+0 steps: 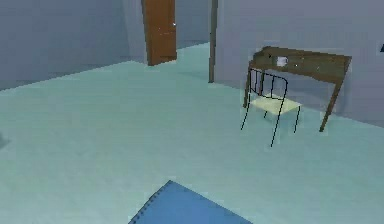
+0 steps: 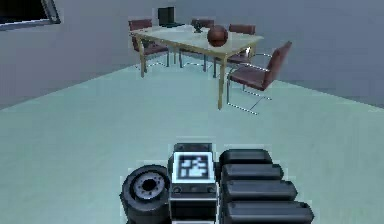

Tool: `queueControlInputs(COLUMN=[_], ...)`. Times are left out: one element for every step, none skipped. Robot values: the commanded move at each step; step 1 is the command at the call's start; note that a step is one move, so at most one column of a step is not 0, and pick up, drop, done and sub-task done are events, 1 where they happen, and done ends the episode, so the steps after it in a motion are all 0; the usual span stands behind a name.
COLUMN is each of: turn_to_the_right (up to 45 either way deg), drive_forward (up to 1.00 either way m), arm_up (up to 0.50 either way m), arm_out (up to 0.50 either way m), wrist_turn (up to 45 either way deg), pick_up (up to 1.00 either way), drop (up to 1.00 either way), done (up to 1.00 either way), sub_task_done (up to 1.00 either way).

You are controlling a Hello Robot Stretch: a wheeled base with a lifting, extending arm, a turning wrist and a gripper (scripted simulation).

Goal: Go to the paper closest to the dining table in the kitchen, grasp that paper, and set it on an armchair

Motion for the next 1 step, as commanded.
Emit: queueControlInputs(turn_to_the_right=[0.0], drive_forward=[1.00], arm_up=[0.00], arm_out=[0.00], wrist_turn=[0.0], pick_up=[0.00], drop=[0.00], done=[0.00], sub_task_done=[0.00])
